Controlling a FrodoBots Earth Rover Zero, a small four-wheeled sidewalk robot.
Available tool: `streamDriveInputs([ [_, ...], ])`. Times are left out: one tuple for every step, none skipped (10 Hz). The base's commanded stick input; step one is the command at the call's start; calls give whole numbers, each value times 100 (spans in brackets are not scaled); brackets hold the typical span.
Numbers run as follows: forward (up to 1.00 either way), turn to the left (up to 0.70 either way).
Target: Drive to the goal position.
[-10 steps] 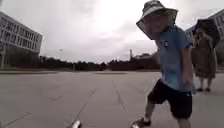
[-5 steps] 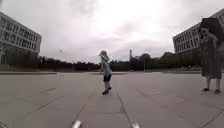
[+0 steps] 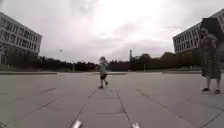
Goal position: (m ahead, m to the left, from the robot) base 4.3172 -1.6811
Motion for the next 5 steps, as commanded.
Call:
streamDriveInputs([
  [70, 0],
  [70, 0],
  [70, 0],
  [70, 0],
  [70, 0],
])
